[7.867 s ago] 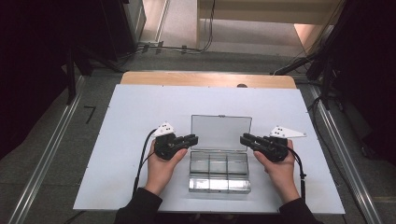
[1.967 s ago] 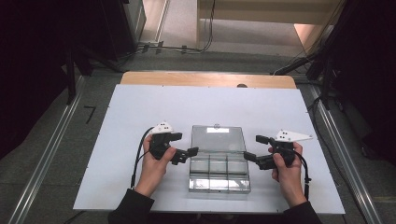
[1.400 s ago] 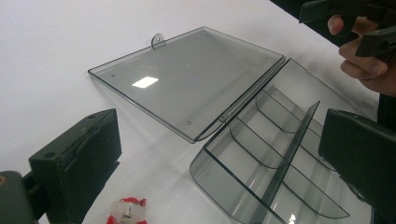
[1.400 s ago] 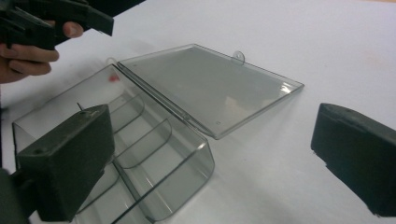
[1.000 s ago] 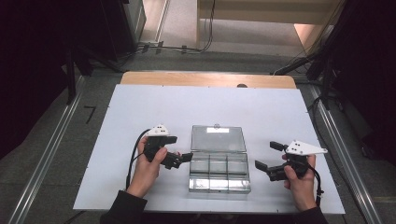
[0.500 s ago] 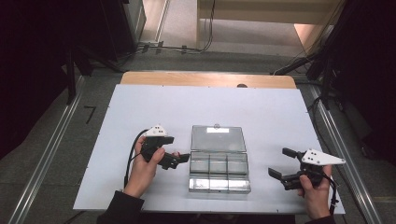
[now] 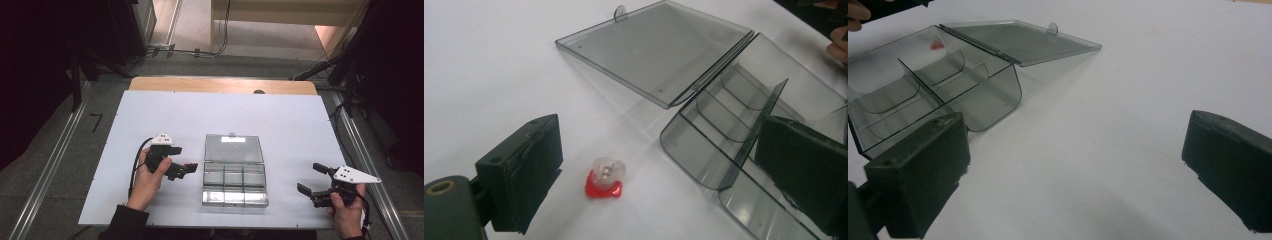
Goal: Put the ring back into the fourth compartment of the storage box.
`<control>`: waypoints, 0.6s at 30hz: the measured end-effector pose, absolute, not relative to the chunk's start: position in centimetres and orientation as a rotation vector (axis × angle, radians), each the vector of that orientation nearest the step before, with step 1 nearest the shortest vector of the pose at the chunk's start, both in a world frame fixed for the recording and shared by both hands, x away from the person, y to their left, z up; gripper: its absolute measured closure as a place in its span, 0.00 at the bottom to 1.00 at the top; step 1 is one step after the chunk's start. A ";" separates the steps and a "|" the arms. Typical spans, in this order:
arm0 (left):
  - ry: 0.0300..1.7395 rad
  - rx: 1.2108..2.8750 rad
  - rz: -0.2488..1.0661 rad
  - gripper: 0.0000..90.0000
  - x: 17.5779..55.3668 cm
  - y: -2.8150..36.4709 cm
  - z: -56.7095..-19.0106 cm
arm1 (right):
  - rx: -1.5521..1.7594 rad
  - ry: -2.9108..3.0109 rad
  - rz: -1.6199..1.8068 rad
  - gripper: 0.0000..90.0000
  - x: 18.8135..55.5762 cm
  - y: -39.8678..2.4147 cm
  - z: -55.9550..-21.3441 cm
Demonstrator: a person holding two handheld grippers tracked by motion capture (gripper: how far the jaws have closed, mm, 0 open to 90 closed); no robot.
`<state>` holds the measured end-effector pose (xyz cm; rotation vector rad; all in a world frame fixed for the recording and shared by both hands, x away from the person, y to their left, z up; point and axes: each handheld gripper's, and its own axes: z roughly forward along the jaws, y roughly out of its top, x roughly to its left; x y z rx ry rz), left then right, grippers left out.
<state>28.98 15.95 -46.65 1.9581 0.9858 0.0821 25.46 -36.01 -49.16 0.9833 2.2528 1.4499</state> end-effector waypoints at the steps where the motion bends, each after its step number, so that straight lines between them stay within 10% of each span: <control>1: 0.990 1.962 0.085 0.06 29.0 16.1 -46.6 | 0.980 2.254 1.445 0.00 25.5 -36.0 -49.2; 18: 1.135 1.924 0.107 0.36 29.6 16.8 -47.8 | 1.007 2.255 1.439 0.00 25.9 -36.3 -50.0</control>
